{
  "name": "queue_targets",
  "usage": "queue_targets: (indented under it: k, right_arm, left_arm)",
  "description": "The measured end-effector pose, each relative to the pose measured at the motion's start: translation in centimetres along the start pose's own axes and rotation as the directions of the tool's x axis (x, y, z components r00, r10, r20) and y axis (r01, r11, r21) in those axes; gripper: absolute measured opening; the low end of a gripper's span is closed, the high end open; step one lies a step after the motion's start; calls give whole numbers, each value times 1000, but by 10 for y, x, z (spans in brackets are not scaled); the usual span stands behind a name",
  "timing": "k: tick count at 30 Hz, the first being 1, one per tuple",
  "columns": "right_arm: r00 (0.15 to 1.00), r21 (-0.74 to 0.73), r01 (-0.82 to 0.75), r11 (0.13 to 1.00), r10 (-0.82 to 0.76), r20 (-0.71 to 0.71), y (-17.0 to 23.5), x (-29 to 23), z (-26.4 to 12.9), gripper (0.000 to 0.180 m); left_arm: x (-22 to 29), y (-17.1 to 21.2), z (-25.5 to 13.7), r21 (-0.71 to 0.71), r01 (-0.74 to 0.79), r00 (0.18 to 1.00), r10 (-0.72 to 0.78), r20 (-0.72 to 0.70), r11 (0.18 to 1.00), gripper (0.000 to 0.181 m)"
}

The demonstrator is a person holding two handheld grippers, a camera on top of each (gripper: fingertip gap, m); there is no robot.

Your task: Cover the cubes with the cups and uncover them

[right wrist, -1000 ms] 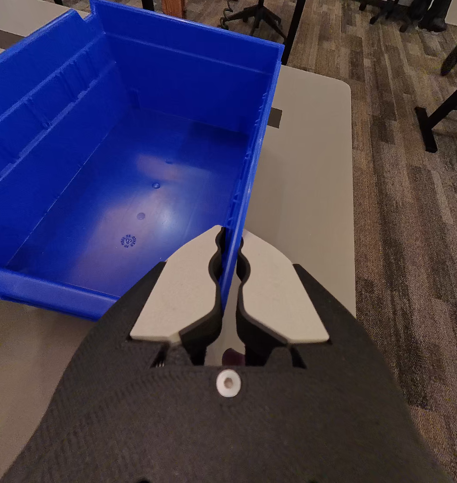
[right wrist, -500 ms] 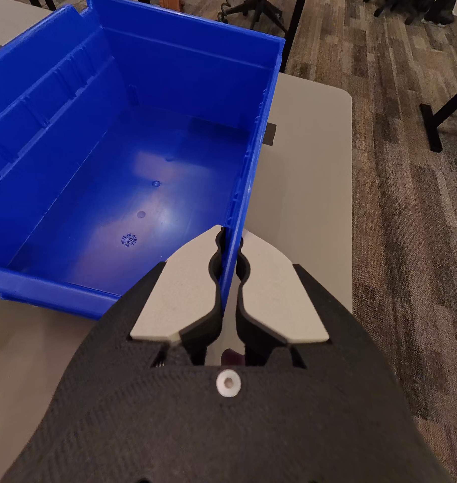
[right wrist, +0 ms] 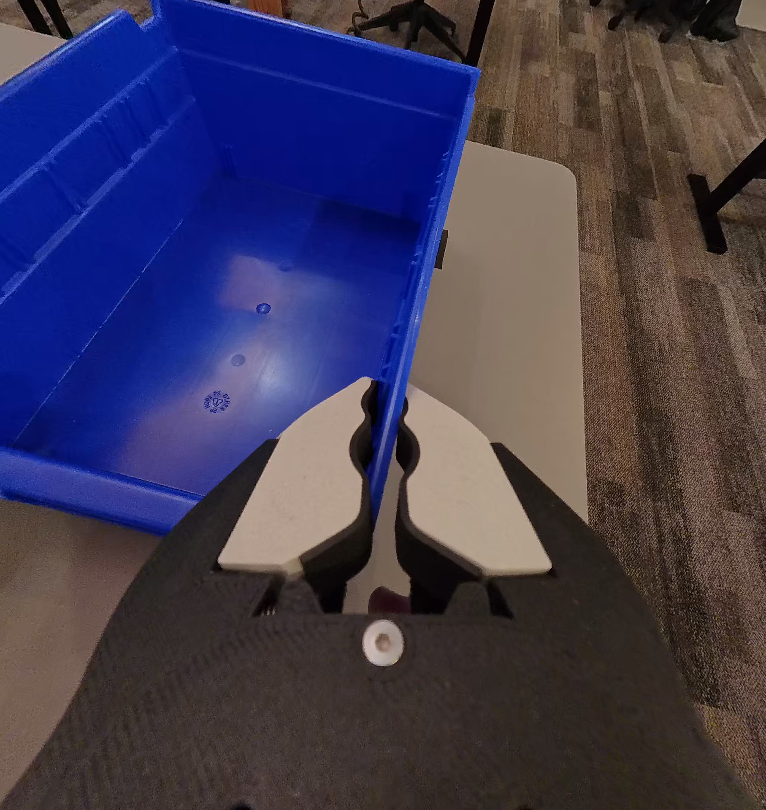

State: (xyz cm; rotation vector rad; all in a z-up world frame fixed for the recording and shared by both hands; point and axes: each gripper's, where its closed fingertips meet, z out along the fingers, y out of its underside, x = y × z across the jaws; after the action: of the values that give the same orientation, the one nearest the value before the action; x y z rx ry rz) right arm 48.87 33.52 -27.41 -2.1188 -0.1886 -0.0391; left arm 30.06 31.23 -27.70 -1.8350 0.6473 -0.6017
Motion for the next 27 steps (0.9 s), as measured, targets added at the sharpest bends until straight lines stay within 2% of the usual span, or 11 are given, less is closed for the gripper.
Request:
queue_targets:
  k: [3, 6, 9, 13, 15, 18, 21, 27]
  right_arm:
    - [1000, 9, 16, 1000, -16, -5, 0, 1, 0, 9]
    - [998, 26, 30, 999, -29, -59, 0, 9, -12, 50]
    - [995, 86, 36, 996, -28, -95, -8, 16, -40, 64]
    - [989, 184, 108, 977, -87, -119, -19, 2, -87, 58]
    - [987, 228, 141, 964, -120, -102, -22, -18, -106, 54]
    - [986, 282, 164, 945, -158, -45, -26, -59, -124, 50]
    - [977, 334, 179, 925, -207, 49, -31, -113, -133, 46]
    - [912, 372, 239, 897, -339, 232, -41, -228, -128, 34]
  left_arm:
    - [-1, 0, 0, 1, 7, 1000, -7, -15, 1000, 19]
    - [-4, -4, -9, 37, 25, 999, -24, -36, 999, 30]
    - [-8, -5, -29, 70, -13, 998, 17, -54, 997, 34]
    - [-7, -9, -71, 123, -47, 989, 63, -131, 991, 31]
    - [-9, -13, -97, 159, -49, 984, 75, -164, 986, 28]
    - [-16, -16, -137, 197, -47, 977, 87, -197, 979, 34]
    - [-35, -20, -180, 252, -65, 980, 109, -165, 966, 31]
    - [-93, -5, -247, 245, -95, 991, 115, -69, 965, 20]
